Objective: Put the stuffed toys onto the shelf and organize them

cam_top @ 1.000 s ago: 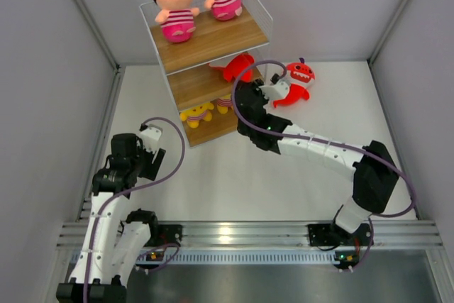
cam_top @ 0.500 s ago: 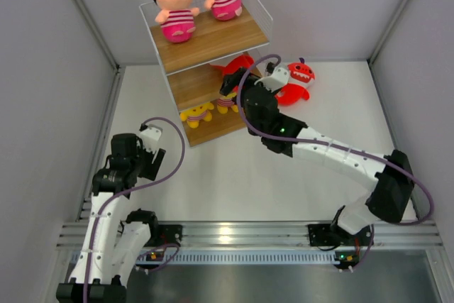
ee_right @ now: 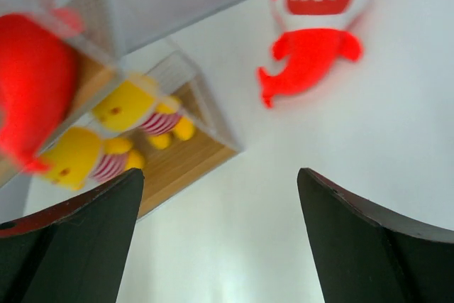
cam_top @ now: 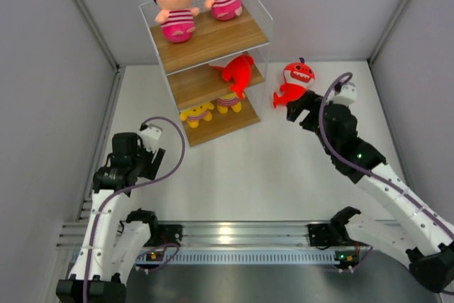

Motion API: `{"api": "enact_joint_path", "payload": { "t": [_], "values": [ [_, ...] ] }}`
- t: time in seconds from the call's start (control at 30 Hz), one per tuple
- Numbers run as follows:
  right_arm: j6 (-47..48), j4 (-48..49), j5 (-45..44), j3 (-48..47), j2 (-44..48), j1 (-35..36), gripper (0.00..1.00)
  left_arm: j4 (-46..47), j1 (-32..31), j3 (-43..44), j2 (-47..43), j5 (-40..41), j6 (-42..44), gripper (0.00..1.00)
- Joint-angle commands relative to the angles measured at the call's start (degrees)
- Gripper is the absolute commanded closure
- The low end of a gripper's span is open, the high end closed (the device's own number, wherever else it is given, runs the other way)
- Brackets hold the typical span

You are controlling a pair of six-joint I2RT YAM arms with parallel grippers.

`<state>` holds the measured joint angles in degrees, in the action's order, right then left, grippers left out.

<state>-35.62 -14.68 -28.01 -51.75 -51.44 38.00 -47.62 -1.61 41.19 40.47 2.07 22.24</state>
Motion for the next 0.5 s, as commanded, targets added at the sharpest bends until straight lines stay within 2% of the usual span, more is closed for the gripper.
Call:
{"api": "enact_joint_path", "payload": {
  "t": [0.0,0.07,0.2,0.3,0.43,0.47],
  "values": [
    [0.9,-1.0,22.4,-0.3,-7.9,-17.0,0.1,1.4,0.4,1.0,0.2,2.2,-0.5,0.23],
    [1.6,1.6,27.7,-3.7,-16.8,-24.2,0.1,1.7,0.4,0.1,1.0,5.3,-0.8,0.23],
    [-2.4,6.0,31.9,-10.9,-31.9,-29.1,0.1,3.8,1.2,-1.2,3.6,12.2,-1.8,0.23],
    [-8.2,7.6,31.3,-16.7,-42.1,-30.4,0.12,5.3,4.3,-1.3,4.3,10.8,-1.8,0.22],
    [-15.2,7.6,28.4,-22.8,-50.9,-27.8,0.14,5.3,7.1,-0.4,5.4,5.5,-2.0,0.22],
    [-17.1,7.2,25.3,-25.0,-53.2,-27.0,0.13,5.3,7.8,-0.3,5.6,5.0,-2.0,0.22]
  ]
}}
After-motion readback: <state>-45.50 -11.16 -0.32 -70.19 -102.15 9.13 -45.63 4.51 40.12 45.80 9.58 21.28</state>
